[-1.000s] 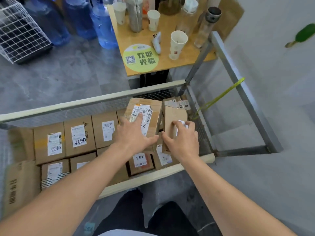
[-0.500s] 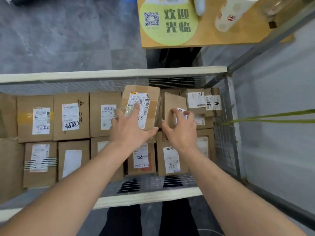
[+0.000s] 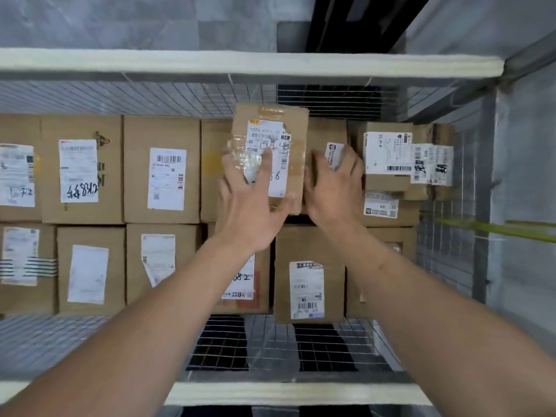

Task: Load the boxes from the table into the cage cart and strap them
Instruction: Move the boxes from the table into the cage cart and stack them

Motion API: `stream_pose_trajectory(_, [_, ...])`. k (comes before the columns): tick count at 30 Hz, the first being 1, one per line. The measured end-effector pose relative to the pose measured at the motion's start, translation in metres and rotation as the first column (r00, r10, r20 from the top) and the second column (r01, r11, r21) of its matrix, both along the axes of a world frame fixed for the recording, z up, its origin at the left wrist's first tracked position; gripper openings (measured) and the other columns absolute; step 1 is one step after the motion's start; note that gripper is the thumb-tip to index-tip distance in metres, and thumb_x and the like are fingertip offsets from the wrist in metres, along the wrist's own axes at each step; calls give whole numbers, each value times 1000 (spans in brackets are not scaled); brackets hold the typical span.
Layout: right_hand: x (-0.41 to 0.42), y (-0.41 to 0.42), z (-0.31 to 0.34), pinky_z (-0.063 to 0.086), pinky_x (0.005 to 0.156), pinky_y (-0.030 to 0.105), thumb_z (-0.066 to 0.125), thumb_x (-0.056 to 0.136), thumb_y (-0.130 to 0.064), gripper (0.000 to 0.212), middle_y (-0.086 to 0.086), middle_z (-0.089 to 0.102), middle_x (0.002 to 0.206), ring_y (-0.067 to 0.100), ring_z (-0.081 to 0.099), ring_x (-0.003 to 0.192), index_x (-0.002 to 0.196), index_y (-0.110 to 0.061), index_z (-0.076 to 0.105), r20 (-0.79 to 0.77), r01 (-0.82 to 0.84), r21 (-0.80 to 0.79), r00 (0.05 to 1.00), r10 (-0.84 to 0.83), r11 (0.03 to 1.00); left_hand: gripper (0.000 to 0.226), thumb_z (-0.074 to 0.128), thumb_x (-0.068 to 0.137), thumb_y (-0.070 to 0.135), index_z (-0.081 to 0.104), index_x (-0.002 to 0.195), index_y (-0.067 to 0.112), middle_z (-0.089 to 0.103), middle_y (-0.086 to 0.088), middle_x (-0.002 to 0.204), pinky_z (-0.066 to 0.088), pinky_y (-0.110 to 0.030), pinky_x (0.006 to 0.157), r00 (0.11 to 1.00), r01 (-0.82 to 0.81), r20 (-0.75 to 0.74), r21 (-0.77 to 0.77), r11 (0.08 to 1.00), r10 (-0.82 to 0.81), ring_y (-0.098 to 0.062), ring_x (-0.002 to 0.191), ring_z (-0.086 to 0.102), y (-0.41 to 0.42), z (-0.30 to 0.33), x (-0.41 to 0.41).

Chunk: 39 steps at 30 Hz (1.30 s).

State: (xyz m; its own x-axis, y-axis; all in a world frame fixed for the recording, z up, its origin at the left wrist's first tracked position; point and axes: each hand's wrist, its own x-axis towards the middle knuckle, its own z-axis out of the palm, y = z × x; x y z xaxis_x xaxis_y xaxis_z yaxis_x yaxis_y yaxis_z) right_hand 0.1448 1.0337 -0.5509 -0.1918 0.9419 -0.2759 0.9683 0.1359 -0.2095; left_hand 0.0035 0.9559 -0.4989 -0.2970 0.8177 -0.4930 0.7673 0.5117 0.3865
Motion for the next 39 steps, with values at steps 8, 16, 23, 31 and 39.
stream_pose_trajectory(8, [14,-6,-5,44,105,45,72,87,-10,63,14,33,158,36,37,140,145,-15,47,95,-153,-187,980,173,970,74,38,109,49,-1,167,26,-20,-12,171,15,-56,125,949,270,-180,48,962,-257,-39,155,-23,2,-13,-8])
stream_pose_trajectory(16, [19,-1,9,41,109,45,59,95,-14,54,12,20,168,36,32,148,147,-10,45,6,-117,-406,991,131,906,75,38,108,51,4,167,19,-2,-27,169,3,-51,127,884,378,-272,-61,924,-380,-41,159,-3,13,3,-14])
stream_pose_trajectory(23, [9,-22,82,49,81,39,55,96,-13,28,9,53,135,34,58,114,124,-8,58,-118,-89,-249,991,61,964,70,53,103,36,23,163,14,18,-24,166,17,-55,127,839,502,-216,-50,863,-500,-43,156,12,10,55,-33])
stream_pose_trajectory(31, [-13,-65,215,44,73,37,49,99,-27,32,6,57,123,31,59,106,127,-12,52,-166,-109,-104,982,91,989,65,51,103,36,29,161,19,27,-11,167,19,-52,126,748,654,-185,42,756,-637,-35,154,22,-12,176,-53])
stream_pose_trajectory(39, [-40,-126,354,48,99,44,49,104,-38,49,7,49,149,29,51,130,149,-16,46,-116,28,-62,993,-35,998,56,45,101,49,45,150,22,48,0,148,31,-48,120,601,794,-275,95,601,-750,-27,138,46,-26,302,-83])
